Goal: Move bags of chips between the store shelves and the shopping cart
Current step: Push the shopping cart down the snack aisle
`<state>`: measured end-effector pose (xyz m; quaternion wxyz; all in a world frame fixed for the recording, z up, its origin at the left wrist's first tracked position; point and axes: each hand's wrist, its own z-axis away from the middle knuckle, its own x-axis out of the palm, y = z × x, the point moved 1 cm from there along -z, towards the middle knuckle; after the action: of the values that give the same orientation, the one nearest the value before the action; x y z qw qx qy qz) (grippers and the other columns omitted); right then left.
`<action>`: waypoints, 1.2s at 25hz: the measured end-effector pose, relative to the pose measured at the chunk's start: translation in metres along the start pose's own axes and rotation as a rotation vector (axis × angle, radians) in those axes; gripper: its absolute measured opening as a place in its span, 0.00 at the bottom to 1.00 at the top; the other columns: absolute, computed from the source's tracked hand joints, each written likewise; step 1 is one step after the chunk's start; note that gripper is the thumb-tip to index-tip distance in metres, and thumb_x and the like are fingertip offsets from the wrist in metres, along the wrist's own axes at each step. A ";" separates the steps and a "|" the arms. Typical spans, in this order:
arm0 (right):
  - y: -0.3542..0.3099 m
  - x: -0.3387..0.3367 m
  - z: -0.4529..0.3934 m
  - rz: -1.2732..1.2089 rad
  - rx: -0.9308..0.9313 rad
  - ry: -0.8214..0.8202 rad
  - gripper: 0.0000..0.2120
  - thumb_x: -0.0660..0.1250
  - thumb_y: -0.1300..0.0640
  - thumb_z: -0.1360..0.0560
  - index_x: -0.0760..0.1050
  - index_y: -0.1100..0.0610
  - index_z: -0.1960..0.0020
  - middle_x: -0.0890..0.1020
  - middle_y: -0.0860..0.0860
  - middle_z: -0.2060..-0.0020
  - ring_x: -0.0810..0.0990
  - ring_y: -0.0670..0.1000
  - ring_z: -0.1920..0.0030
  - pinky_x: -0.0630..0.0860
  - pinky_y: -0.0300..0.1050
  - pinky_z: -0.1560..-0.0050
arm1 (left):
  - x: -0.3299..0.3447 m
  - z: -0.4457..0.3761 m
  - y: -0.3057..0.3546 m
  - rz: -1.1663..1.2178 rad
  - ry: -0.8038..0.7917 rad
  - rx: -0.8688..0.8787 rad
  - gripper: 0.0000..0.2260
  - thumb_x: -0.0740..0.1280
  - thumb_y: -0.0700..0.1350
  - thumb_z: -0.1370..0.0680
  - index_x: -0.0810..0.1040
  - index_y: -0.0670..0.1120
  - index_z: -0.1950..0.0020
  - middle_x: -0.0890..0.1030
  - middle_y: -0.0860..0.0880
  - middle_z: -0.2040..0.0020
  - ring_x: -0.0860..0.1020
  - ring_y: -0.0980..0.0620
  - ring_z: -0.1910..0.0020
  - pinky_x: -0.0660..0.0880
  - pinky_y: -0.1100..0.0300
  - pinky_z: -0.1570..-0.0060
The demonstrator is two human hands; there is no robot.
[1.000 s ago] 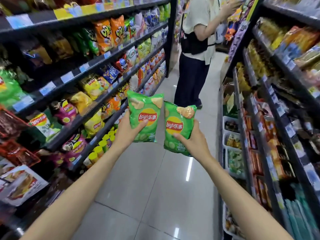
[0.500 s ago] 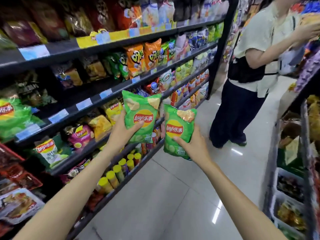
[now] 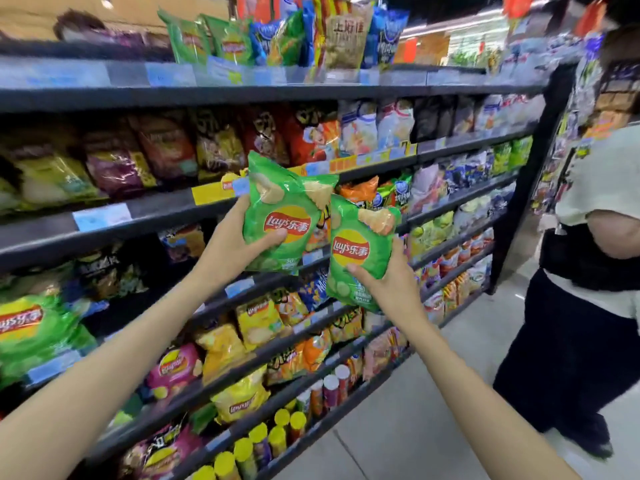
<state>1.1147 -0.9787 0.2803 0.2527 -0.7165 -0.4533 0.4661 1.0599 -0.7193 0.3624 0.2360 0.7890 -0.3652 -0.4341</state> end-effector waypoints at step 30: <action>-0.273 0.131 -0.583 -0.199 -0.508 -0.315 0.52 0.72 0.38 0.29 0.44 0.58 0.21 0.64 0.57 0.24 0.66 0.59 0.27 0.64 0.53 0.29 | -0.234 -0.448 -0.020 -0.249 0.319 -0.228 0.27 0.71 0.63 0.31 0.71 0.54 0.37 0.83 0.53 0.47 0.83 0.53 0.50 0.78 0.58 0.57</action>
<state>1.5449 -0.7014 0.6922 0.0367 -0.6279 -0.6565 0.4163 1.3680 -0.4997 0.6980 0.3231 0.8547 -0.1718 -0.3682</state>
